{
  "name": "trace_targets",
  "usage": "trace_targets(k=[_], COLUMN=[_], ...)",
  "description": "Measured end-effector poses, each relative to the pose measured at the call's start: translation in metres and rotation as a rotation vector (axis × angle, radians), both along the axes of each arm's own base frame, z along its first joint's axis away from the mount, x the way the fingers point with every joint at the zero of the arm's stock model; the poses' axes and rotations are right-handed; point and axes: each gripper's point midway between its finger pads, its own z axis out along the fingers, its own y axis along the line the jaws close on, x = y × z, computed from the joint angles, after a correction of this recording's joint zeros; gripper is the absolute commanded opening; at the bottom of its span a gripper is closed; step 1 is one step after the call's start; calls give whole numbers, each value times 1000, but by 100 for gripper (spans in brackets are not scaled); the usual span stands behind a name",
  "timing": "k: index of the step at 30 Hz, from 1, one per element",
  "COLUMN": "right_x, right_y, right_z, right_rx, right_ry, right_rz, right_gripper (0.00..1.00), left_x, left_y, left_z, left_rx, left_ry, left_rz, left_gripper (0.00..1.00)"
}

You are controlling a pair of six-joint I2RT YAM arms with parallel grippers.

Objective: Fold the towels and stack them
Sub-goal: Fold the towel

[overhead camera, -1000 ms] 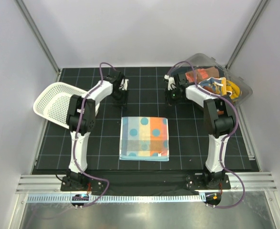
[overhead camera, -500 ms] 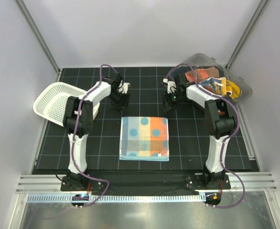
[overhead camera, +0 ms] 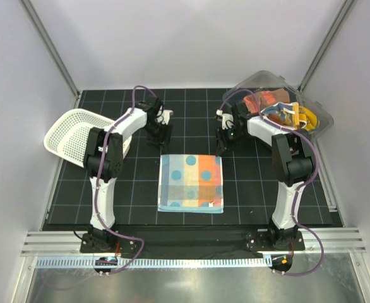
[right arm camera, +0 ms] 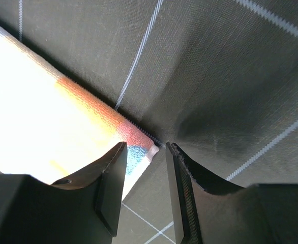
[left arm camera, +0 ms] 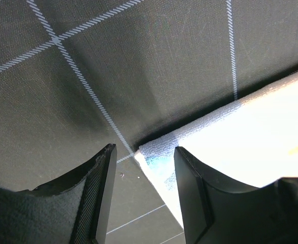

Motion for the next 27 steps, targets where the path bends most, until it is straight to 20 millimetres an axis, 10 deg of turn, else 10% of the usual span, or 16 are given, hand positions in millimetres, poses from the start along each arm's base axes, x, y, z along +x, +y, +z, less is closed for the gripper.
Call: trace_targets(k=[18,27], right_x=[-15,-14], right_y=[0,-1], right_z=[-7,-12], right_rx=[-2,-8], right_ry=[34,24], right_rz=[-15,-32], right_gripper=[28,1], left_x=[-23,-27], left_y=[4,6], left_z=[-14,-18], left_rx=[67,80], left_ry=[56,67], left_rz=[-35,-26], left_gripper=[44,0])
